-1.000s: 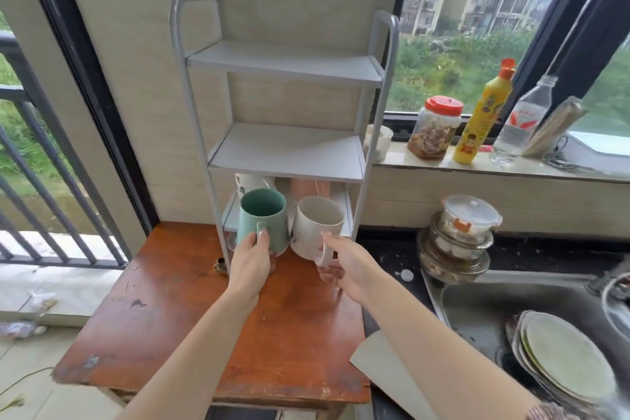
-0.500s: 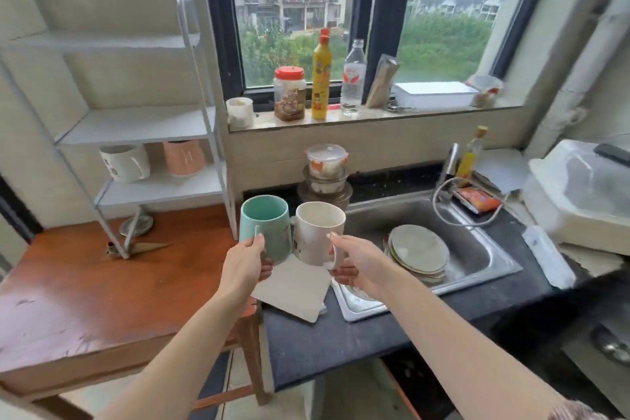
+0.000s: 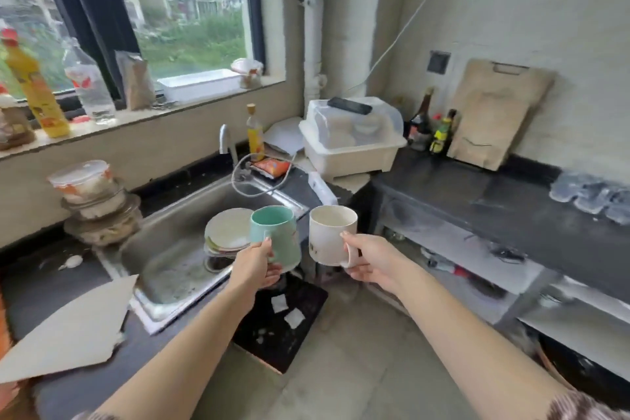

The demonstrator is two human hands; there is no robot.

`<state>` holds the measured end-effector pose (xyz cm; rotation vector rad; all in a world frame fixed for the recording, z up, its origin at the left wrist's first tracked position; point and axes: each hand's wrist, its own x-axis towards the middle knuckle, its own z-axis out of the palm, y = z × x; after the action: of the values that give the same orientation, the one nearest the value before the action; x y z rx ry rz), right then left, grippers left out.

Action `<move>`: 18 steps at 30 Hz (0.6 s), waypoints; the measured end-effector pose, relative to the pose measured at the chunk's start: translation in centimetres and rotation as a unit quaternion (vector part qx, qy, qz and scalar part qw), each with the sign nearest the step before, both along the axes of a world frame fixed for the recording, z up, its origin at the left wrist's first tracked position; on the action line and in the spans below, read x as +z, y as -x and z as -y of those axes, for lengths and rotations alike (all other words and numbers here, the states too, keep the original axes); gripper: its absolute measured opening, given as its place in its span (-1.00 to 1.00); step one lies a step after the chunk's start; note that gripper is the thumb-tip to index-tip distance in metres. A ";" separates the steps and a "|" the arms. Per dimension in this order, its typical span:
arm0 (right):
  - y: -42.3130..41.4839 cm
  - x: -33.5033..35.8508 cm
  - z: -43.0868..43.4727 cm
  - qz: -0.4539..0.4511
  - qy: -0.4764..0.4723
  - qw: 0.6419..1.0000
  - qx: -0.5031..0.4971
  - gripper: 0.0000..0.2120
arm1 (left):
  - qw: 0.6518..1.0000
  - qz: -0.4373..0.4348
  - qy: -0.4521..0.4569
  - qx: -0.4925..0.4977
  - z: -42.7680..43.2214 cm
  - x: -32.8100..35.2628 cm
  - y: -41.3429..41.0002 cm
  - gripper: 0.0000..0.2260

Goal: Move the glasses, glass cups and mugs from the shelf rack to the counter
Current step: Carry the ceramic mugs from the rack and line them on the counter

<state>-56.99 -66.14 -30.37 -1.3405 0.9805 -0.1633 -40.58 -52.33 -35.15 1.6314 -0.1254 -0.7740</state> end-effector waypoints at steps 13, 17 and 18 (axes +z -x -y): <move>19.0 -4.3 21.5 -0.012 -0.030 0.957 -0.287 -0.78 | 0.965 -0.017 -0.037 -0.259 29.9 -1.9 15.9 -0.78; 23.5 -5.2 28.6 -0.026 -0.047 0.938 -0.341 -0.79 | 0.944 -0.017 -0.067 -0.322 38.8 -2.7 20.3 -0.79; 24.5 -5.3 30.1 -0.028 -0.052 0.933 -0.356 -0.79 | 0.939 -0.018 -0.072 -0.336 40.8 -3.0 21.4 -0.78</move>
<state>-81.48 -96.29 -35.64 -0.8452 1.4734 -0.6153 -61.94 -93.17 -38.10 1.7212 -0.6369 -1.3554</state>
